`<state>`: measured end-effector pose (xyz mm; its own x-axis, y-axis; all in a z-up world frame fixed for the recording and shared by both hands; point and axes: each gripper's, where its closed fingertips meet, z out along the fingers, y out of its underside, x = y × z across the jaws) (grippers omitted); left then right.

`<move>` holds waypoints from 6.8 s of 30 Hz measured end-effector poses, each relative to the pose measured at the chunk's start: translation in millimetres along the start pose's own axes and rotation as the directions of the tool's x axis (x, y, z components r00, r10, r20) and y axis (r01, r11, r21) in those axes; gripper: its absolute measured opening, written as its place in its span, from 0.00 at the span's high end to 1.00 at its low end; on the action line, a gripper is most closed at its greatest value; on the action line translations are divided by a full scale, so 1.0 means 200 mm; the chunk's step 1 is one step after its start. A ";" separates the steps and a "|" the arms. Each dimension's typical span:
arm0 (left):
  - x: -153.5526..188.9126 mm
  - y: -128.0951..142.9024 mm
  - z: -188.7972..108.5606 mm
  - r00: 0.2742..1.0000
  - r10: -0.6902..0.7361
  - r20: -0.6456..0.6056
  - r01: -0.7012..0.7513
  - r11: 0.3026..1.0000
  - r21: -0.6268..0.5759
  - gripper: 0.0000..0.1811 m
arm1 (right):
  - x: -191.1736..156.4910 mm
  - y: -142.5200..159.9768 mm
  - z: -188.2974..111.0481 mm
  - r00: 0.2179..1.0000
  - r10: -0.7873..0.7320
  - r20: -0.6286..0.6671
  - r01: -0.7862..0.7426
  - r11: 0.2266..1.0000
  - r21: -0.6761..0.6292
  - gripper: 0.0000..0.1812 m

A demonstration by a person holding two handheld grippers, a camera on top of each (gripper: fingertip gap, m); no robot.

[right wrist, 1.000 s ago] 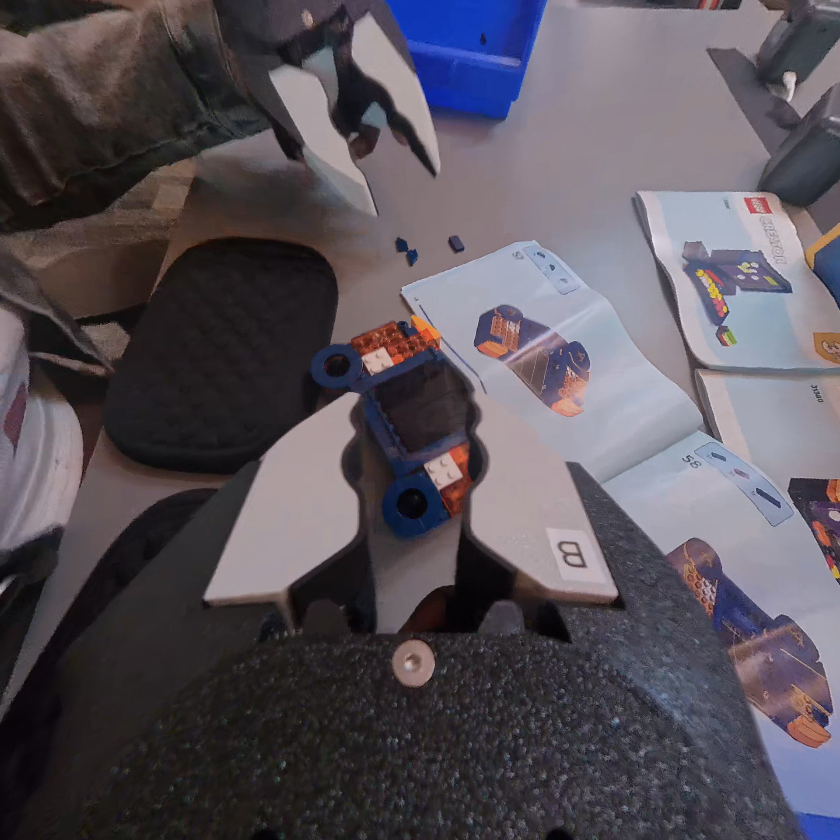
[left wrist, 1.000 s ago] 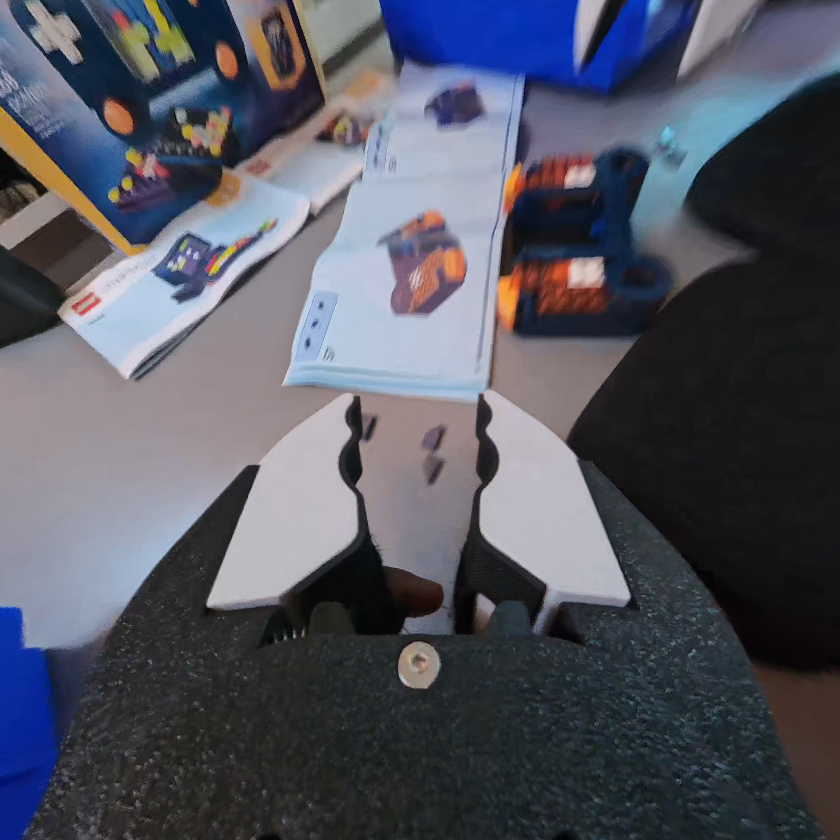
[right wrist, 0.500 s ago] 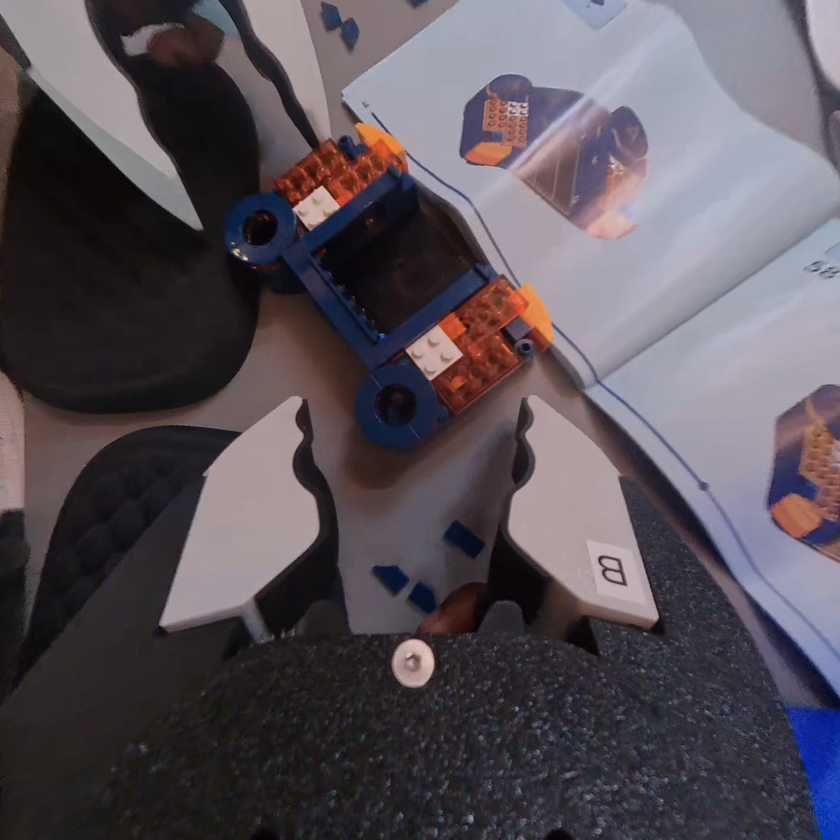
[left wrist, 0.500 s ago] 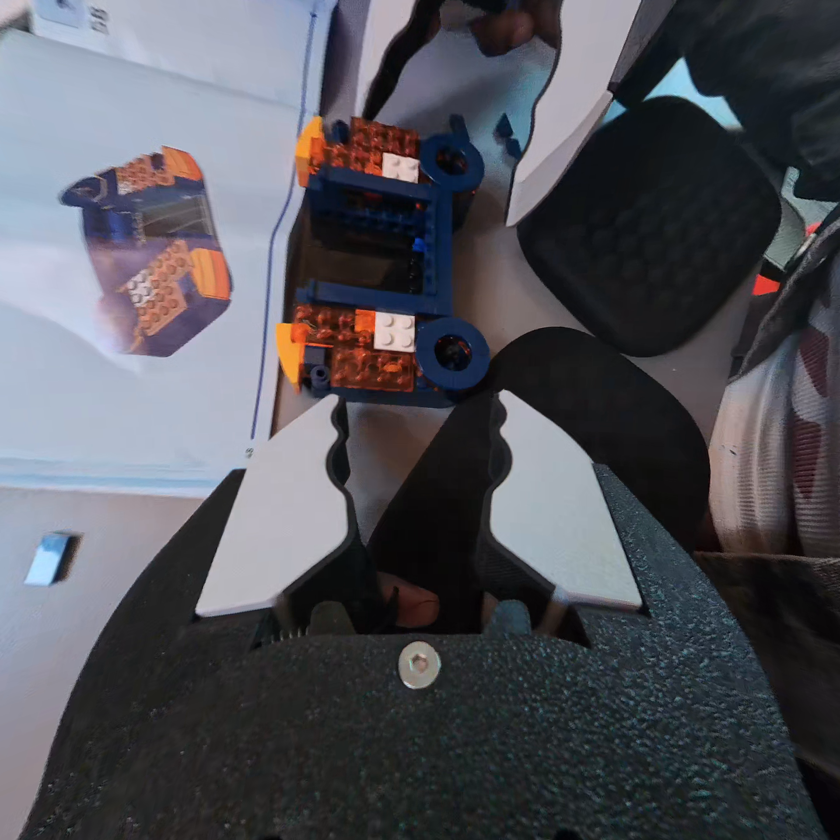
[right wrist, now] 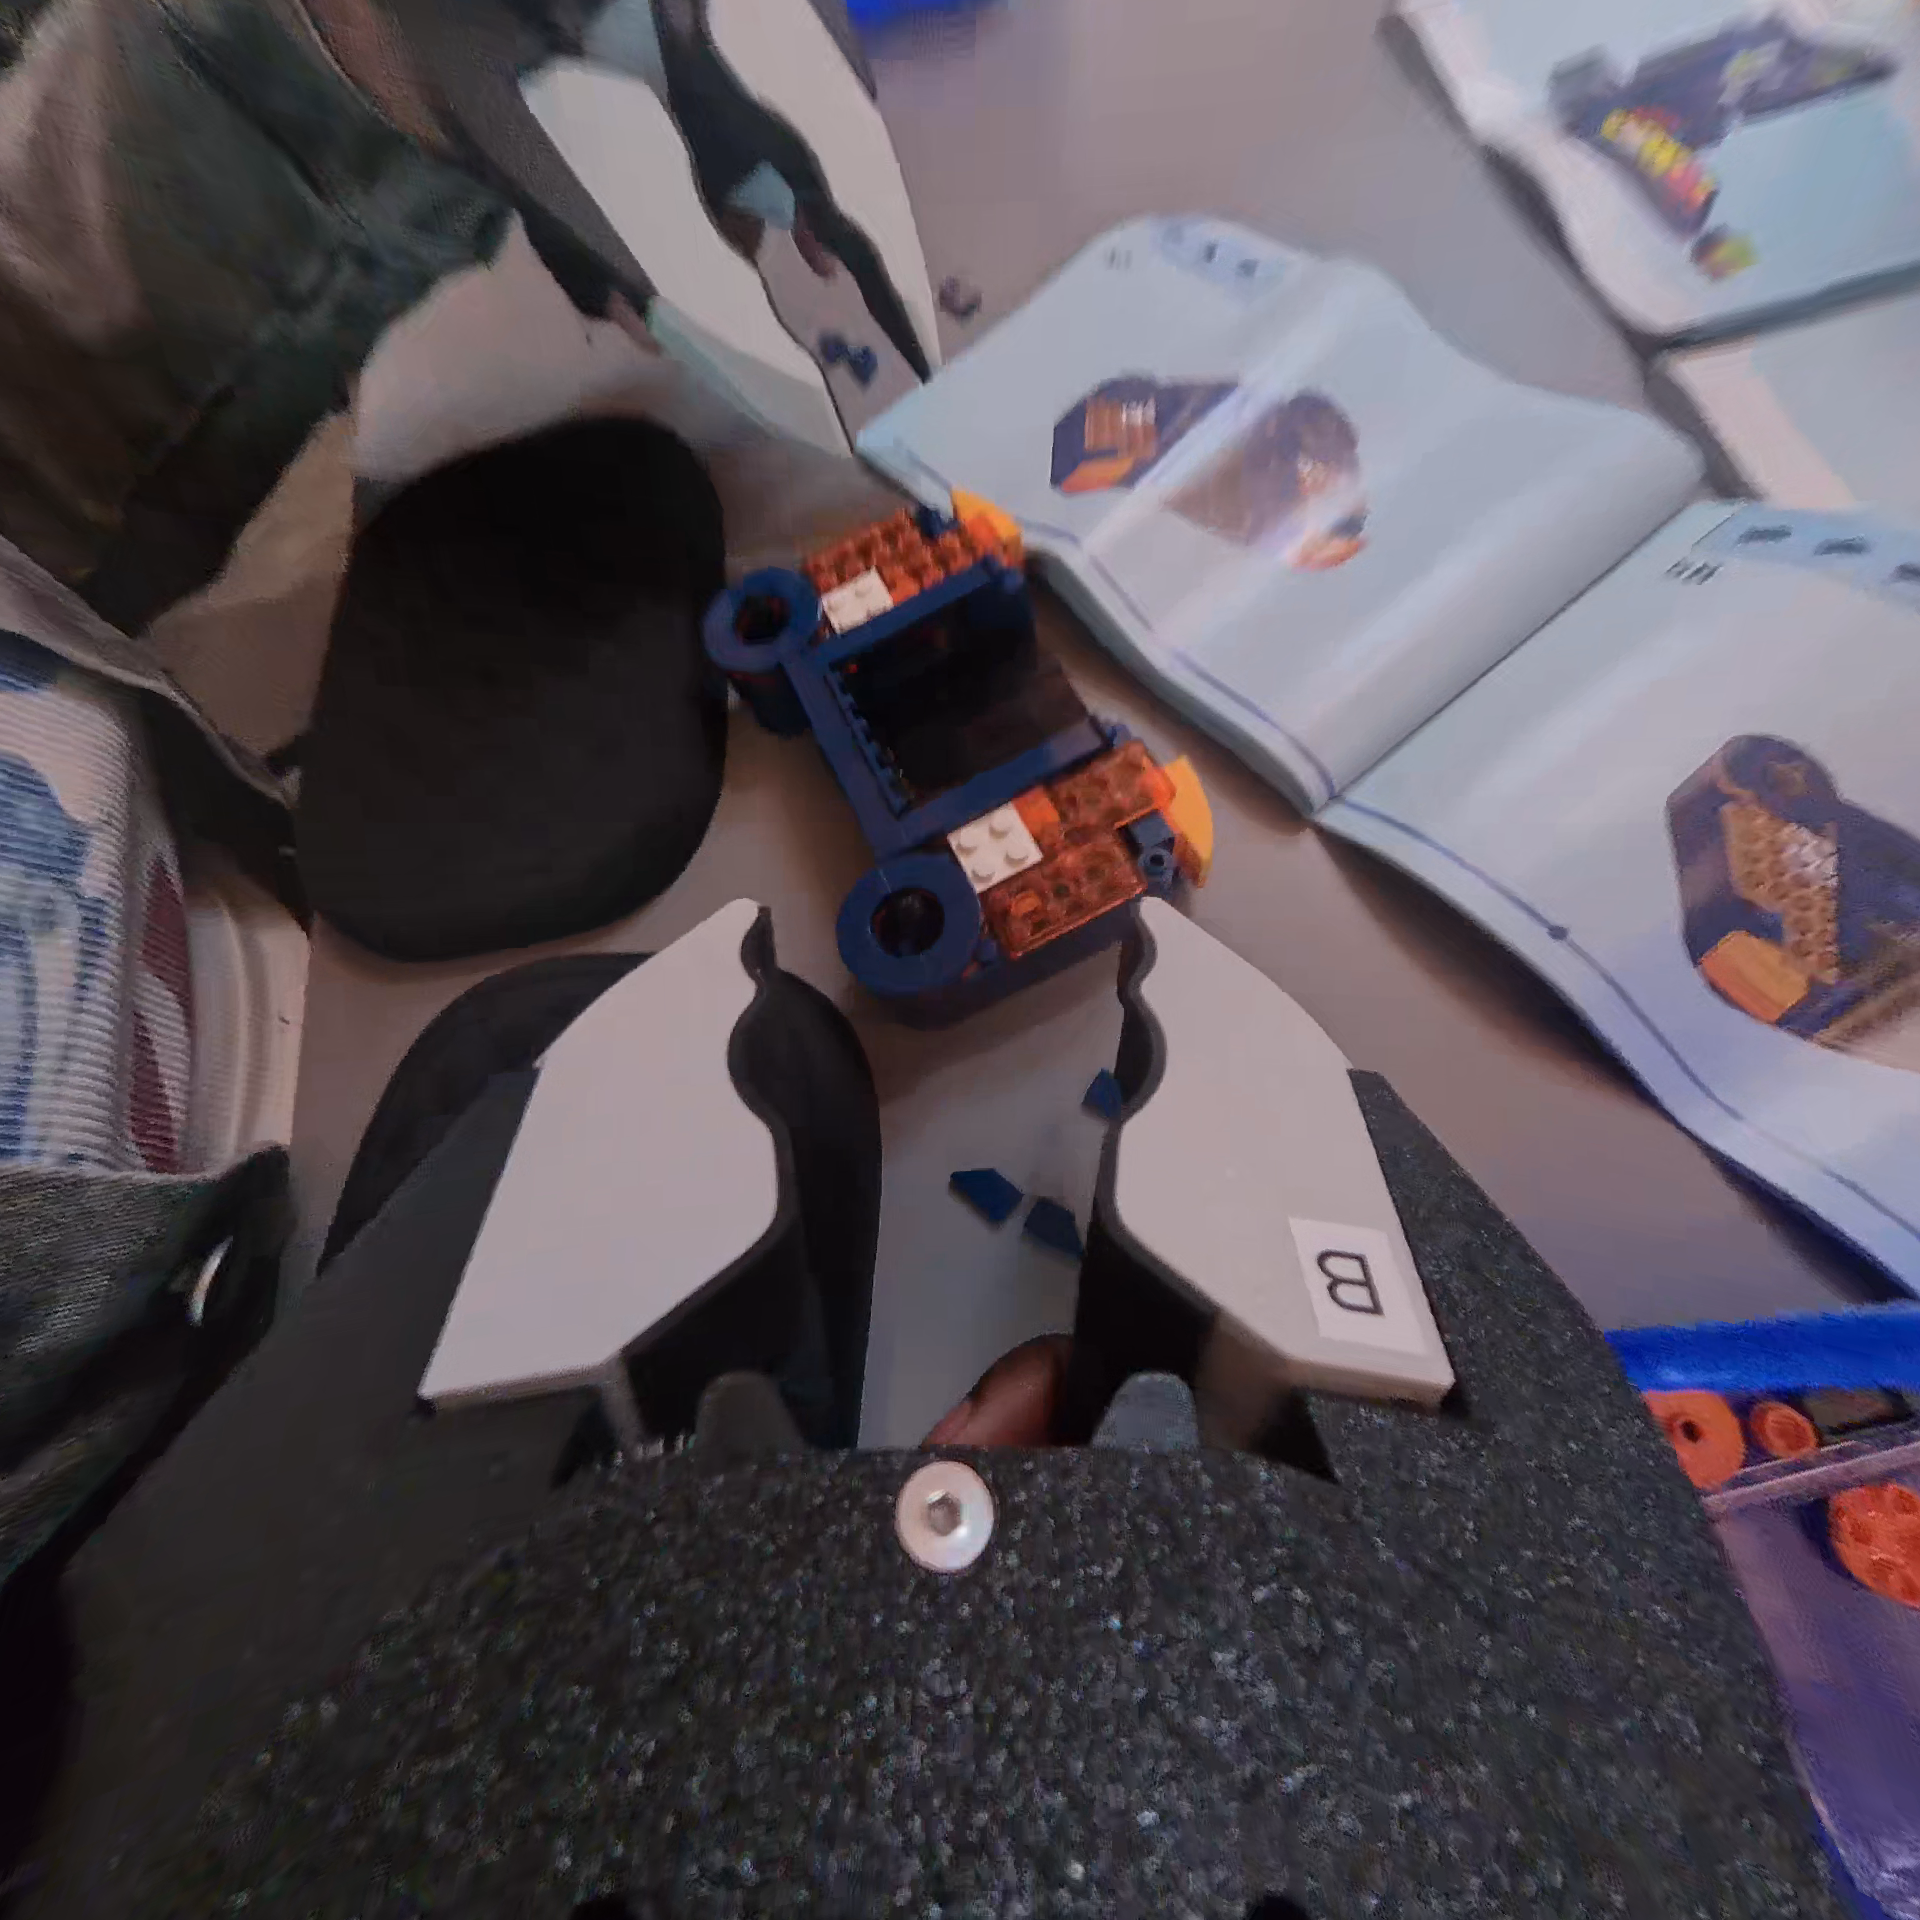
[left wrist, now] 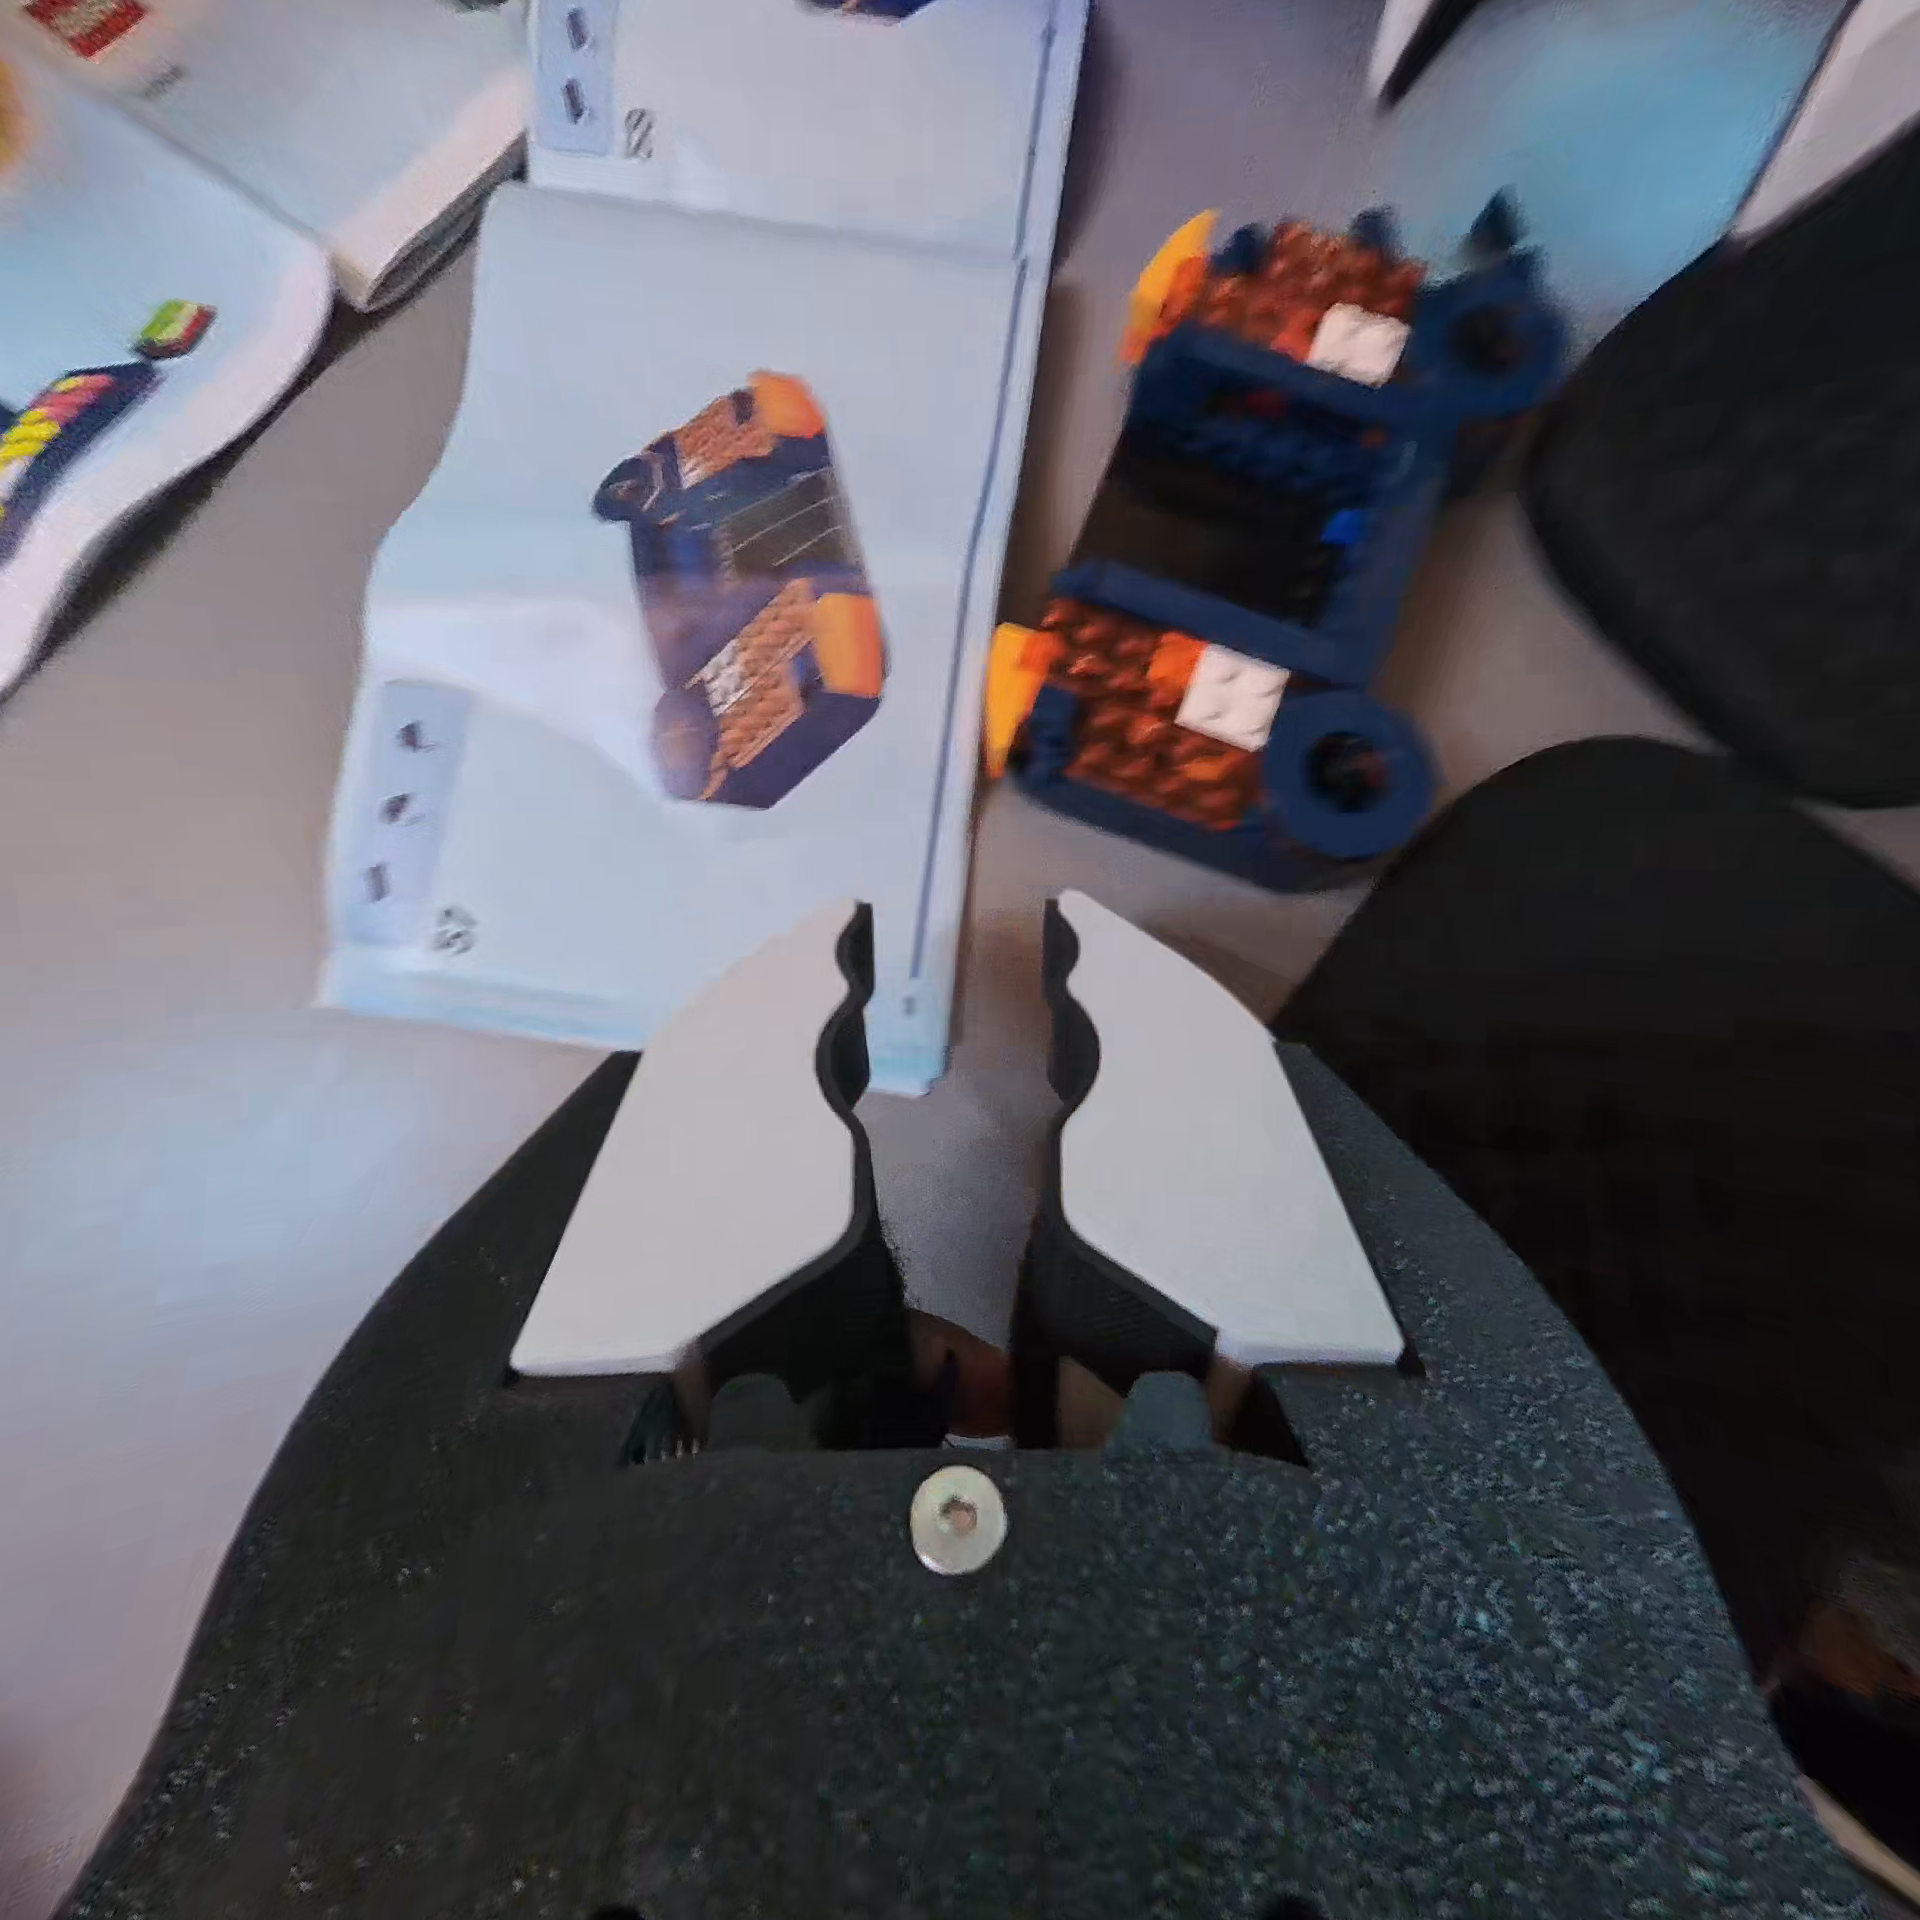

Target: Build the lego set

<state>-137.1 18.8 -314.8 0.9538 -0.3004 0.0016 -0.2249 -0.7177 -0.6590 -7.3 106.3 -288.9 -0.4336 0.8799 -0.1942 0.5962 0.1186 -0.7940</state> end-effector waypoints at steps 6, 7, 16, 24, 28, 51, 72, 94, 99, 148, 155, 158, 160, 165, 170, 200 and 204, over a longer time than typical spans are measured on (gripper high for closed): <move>-0.09 0.07 0.07 0.983 0.163 0.088 -0.148 0.976 -0.159 0.83 | 0.00 -0.10 -0.05 0.999 0.012 0.032 -0.017 0.986 0.163 0.69; -0.10 0.07 0.08 0.980 0.179 0.089 -0.162 0.972 -0.172 0.83 | 0.00 -0.10 -0.05 1.000 0.009 0.030 -0.014 0.986 0.168 0.69; -0.25 -0.03 0.06 0.959 0.157 0.237 -0.140 0.986 -0.086 0.89 | -0.06 -0.08 0.01 0.995 -0.057 0.079 0.041 0.982 0.185 0.70; -0.33 -0.47 -0.26 0.859 -0.134 0.494 -0.218 0.777 0.590 0.77 | -0.04 -0.23 -0.07 0.983 -0.176 -0.052 0.180 0.876 0.448 0.83; -0.26 -0.56 -0.31 0.889 -0.217 0.403 -0.219 0.570 0.792 0.76 | 0.02 -0.26 -0.13 0.967 -0.182 -0.176 0.249 0.816 0.521 0.92; -0.04 -0.63 -0.72 0.841 -0.220 0.494 -0.470 0.155 0.869 0.28 | -0.06 -0.39 -0.30 0.884 -0.275 -0.379 0.468 0.538 0.701 0.50; 0.04 -0.66 -0.64 0.732 -0.090 0.675 -0.644 0.234 0.729 0.31 | -0.30 -0.44 -0.27 0.838 -0.431 -0.334 0.523 0.461 0.717 0.57; -0.16 -0.57 -0.48 0.599 -0.066 0.798 -0.606 0.614 0.505 1.00 | 0.12 -0.37 -0.35 0.627 -0.262 -0.734 0.691 0.622 0.369 1.00; -0.24 -0.50 -0.40 0.629 -0.095 0.771 -0.462 0.752 0.469 1.00 | 0.25 -0.27 -0.31 0.626 -0.194 -0.755 0.534 0.812 0.234 1.00; -0.38 -0.58 -0.36 0.814 -0.283 0.507 -0.228 0.647 0.727 0.92 | 0.12 -0.35 0.06 0.947 -0.123 -0.298 0.232 0.901 0.366 0.84; -0.36 -0.57 -0.25 0.871 -0.291 0.397 -0.113 0.667 0.737 0.94 | 0.25 -0.38 -0.14 0.883 -0.006 -0.469 0.268 0.827 0.494 0.89; -0.36 -0.56 -0.24 0.865 -0.288 0.412 -0.118 0.681 0.723 0.94 | 0.28 -0.42 -0.27 0.856 0.080 -0.510 0.289 0.744 0.602 0.96; -0.38 -0.57 -0.26 0.852 -0.317 0.417 -0.119 0.658 0.743 0.92 | 0.28 -0.44 -0.34 0.831 0.108 -0.546 0.331 0.692 0.642 0.99; -0.48 -0.51 -0.45 0.765 -0.530 0.365 -0.079 0.486 0.870 0.89 | 0.30 -0.45 -0.49 0.778 0.181 -0.602 0.395 0.605 0.692 1.00; -0.54 -0.37 -0.79 0.681 -0.719 0.138 -0.108 0.088 0.990 0.90 | 0.33 -0.44 -0.57 0.772 0.275 -0.573 0.370 0.539 0.757 1.00; -0.38 -0.58 -0.43 0.826 -0.391 0.406 -0.162 0.525 0.835 0.91 | 0.36 -0.41 -0.47 0.779 0.228 -0.583 0.341 0.626 0.701 0.99; -0.34 -0.60 -0.35 0.848 -0.318 0.425 -0.166 0.602 0.781 0.90 | 0.35 -0.41 -0.45 0.783 0.214 -0.584 0.344 0.634 0.693 0.99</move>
<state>-188.8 81.1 -184.1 0.9647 0.2401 -0.1086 -0.1379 0.1087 -0.9845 -26.7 199.6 -185.1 0.1831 0.9830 0.0147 -0.2390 0.0590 -0.9692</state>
